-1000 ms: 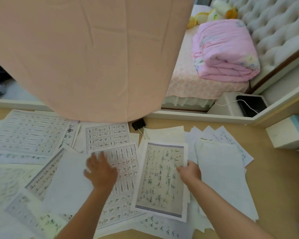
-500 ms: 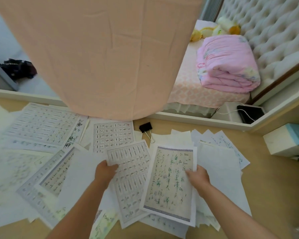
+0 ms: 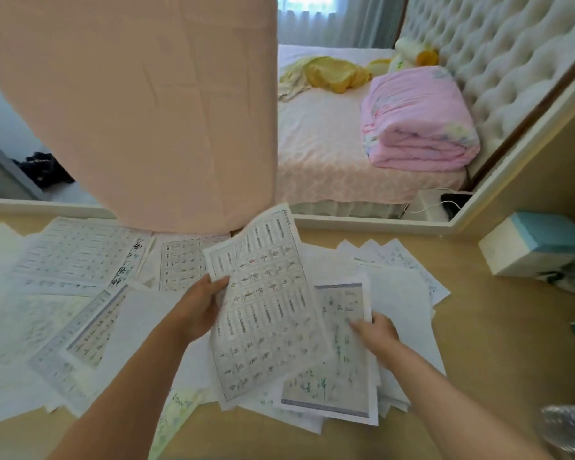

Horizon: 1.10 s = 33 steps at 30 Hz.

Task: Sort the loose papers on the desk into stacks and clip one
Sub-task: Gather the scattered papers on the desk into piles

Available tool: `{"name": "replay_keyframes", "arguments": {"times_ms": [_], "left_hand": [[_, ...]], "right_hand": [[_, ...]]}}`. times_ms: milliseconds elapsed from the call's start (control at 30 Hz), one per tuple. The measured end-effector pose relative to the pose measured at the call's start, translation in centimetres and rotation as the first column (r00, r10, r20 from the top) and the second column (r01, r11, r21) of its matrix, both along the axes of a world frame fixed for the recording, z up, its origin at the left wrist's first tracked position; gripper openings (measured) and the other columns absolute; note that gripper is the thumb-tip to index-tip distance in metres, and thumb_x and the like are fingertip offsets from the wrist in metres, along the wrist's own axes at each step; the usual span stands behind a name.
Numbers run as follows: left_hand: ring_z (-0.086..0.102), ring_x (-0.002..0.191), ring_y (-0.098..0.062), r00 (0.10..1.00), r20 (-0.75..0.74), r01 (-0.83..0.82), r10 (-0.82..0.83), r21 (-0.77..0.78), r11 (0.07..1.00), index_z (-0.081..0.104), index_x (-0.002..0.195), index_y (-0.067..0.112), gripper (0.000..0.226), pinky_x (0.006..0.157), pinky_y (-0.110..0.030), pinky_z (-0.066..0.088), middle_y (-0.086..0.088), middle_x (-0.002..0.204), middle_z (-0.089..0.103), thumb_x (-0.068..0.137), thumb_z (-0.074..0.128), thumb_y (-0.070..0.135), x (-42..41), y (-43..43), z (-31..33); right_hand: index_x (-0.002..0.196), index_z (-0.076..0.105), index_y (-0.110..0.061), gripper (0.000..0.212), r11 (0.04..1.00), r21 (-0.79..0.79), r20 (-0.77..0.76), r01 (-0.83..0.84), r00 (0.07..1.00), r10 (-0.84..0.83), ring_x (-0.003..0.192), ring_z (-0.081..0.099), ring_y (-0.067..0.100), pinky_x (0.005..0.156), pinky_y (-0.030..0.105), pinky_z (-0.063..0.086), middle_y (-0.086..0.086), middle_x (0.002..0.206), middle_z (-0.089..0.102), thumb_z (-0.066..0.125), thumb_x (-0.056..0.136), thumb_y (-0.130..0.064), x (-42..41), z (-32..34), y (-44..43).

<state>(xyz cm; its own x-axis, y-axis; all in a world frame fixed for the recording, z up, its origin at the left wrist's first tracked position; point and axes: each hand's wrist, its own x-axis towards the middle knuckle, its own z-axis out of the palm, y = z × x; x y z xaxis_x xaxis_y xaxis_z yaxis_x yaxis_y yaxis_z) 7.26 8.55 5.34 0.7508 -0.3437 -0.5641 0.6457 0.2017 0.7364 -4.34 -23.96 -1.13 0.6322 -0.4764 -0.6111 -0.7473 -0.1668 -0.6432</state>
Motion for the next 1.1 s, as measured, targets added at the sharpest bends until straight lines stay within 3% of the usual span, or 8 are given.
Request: {"name": "replay_keyframes", "arguments": {"times_ms": [100,200,333,433,567,733,867,1100], "left_hand": [[0.066,0.109,-0.033,0.987,-0.02,0.156,-0.157,0.288,0.945,0.057,0.126,0.015,0.034,0.097,-0.051,0.052,-0.012,0.12,0.068,0.095,0.052,0.004,-1.7,-4.4,-2.4],[0.06,0.091,-0.02,0.958,0.086,0.14,-0.273,0.692,0.708,0.057,0.108,0.014,0.031,0.081,-0.036,0.053,-0.008,0.105,0.063,0.085,0.047,-0.004,-4.0,-8.5,-4.7],[0.054,0.1,-0.023,0.933,0.095,0.129,-0.346,0.811,0.57,0.048,0.126,0.011,0.041,0.084,-0.034,0.047,-0.008,0.116,0.058,0.086,0.045,0.0,-5.9,-11.8,-7.5],[0.056,0.098,-0.023,0.901,0.079,0.179,-0.427,0.828,0.531,0.049,0.122,0.014,0.036,0.083,-0.036,0.05,-0.006,0.113,0.059,0.088,0.044,0.002,-6.2,-13.5,-8.7],[0.061,0.106,-0.027,0.861,0.102,0.234,-0.499,0.792,0.565,0.048,0.119,0.014,0.035,0.084,-0.038,0.057,-0.006,0.113,0.059,0.088,0.054,-0.002,-6.4,-14.8,-9.3],[0.04,0.135,-0.032,0.939,0.176,0.062,-0.294,0.755,0.652,0.026,0.15,0.011,0.098,0.11,-0.051,0.039,-0.012,0.148,0.038,0.072,0.086,0.017,-4.8,-14.4,-10.0],[0.061,0.113,-0.027,0.928,-0.018,0.344,-0.372,0.425,0.837,0.036,0.144,0.015,0.068,0.097,-0.048,0.05,-0.009,0.131,0.059,0.087,0.071,0.012,-3.7,-16.6,-9.0],[0.066,0.103,-0.02,0.803,0.096,0.441,-0.588,0.567,0.695,0.049,0.125,0.017,0.03,0.091,-0.044,0.057,-0.001,0.12,0.065,0.096,0.056,0.013,-3.7,-23.8,-7.7]], "right_hand": [[0.105,0.063,-0.018,0.013,0.993,0.119,0.033,-0.012,0.999,0.008,0.09,0.064,0.022,0.066,0.03,0.051,0.005,0.106,0.067,0.062,0.092,-0.016,-1.0,0.8,-1.0],[0.106,0.059,-0.022,0.018,0.986,0.167,0.016,-0.024,1.0,0.022,0.096,0.064,0.026,0.085,0.04,0.056,0.005,0.107,0.066,0.064,0.091,-0.014,-2.0,0.7,-2.2],[0.118,0.066,-0.016,0.029,0.947,0.311,-0.049,0.076,0.997,-0.064,0.1,0.067,0.03,0.09,0.041,0.055,0.01,0.109,0.071,0.048,0.1,-0.031,-3.3,0.1,-3.2],[0.108,0.07,-0.02,0.028,0.917,0.398,-0.045,0.033,0.999,-0.017,0.092,0.073,0.02,0.073,0.032,0.057,0.002,0.102,0.076,0.057,0.097,-0.042,-4.3,0.0,-2.8],[0.104,0.063,-0.024,0.027,0.978,0.199,0.003,-0.058,0.998,0.059,0.094,0.068,0.015,0.067,0.023,0.054,-0.005,0.1,0.07,0.058,0.09,-0.001,-5.1,-0.4,-2.2],[0.112,0.062,-0.023,0.032,0.981,0.193,0.101,0.019,0.994,-0.039,0.101,0.066,0.014,0.083,0.03,0.055,-0.005,0.11,0.07,0.055,0.092,0.001,-4.9,0.8,-4.1],[0.108,0.06,-0.025,0.034,0.971,0.18,0.126,0.158,0.975,-0.182,0.103,0.065,0.019,0.092,0.041,0.054,-0.002,0.112,0.069,0.052,0.091,0.004,-4.3,1.7,-6.6],[0.133,0.045,-0.024,0.056,0.952,-0.124,0.109,0.28,0.957,-0.267,0.089,0.064,0.016,0.062,0.027,0.052,-0.005,0.109,0.064,0.045,0.084,0.003,-3.6,1.0,-10.5]]}}
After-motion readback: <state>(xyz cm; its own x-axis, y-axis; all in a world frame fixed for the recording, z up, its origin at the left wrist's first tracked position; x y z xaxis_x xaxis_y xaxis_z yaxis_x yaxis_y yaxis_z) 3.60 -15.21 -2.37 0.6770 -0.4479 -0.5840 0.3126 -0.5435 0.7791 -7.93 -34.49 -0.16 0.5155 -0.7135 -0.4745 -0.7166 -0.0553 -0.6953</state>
